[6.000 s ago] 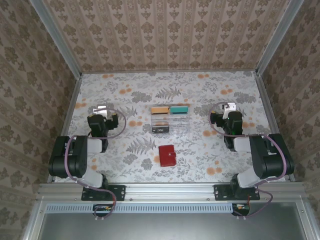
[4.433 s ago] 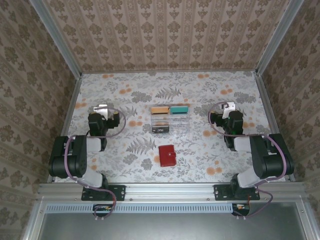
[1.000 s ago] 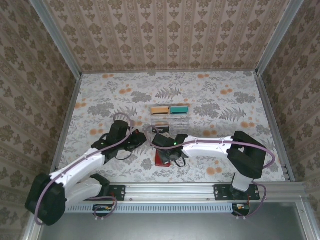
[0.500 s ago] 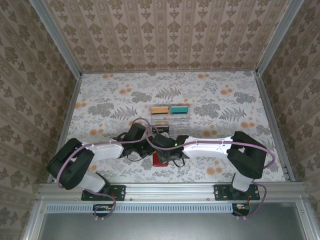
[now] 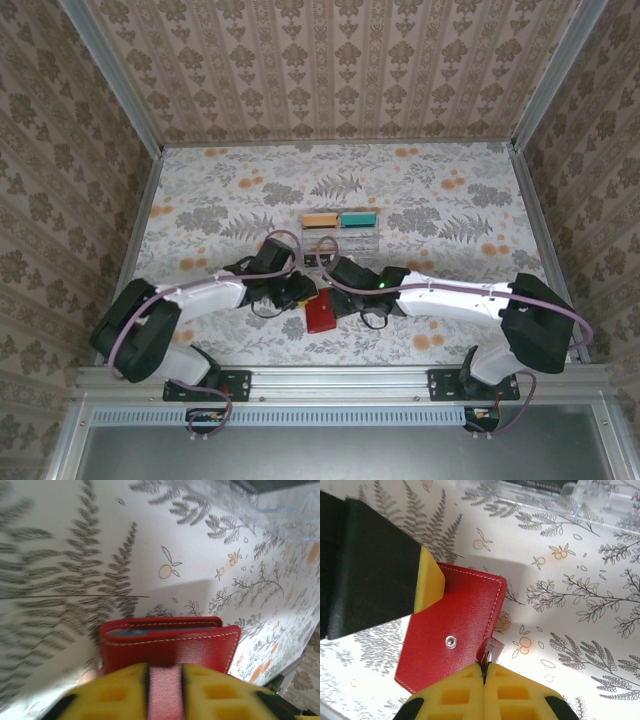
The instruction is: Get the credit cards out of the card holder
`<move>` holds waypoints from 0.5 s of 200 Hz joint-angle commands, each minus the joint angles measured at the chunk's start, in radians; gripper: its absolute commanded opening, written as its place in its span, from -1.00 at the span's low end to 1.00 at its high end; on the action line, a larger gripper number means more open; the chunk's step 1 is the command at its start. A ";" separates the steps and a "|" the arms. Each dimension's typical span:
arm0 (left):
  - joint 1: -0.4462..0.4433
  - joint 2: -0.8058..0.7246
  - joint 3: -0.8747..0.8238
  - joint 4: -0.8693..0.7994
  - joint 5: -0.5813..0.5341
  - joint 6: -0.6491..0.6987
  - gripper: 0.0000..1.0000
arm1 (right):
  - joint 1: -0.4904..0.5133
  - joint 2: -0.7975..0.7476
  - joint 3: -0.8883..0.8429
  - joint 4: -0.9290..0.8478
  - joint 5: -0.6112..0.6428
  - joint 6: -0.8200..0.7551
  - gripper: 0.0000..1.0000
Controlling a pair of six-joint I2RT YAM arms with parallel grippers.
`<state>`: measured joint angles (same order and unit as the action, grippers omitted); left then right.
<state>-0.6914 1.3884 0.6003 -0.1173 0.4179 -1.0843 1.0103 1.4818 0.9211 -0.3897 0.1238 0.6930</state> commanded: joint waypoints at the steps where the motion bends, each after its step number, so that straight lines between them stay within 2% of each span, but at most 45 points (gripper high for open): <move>1: 0.057 -0.124 0.078 -0.206 -0.077 0.116 0.05 | -0.004 -0.038 0.028 0.017 -0.039 0.016 -1.00; 25: 0.130 -0.215 0.123 -0.304 -0.096 0.188 0.28 | -0.005 -0.031 0.081 0.018 -0.073 0.012 -1.00; 50: 0.182 -0.259 0.133 -0.345 -0.091 0.229 0.37 | -0.004 -0.032 0.129 0.013 -0.089 0.009 -1.00; 100: 0.200 -0.275 0.113 -0.343 -0.065 0.239 0.37 | -0.017 -0.064 0.089 -0.018 -0.050 0.022 -1.00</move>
<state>-0.4957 1.1259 0.7246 -0.4236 0.3435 -0.8814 1.0080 1.4593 1.0317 -0.3855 0.0589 0.6930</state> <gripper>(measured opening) 0.690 0.060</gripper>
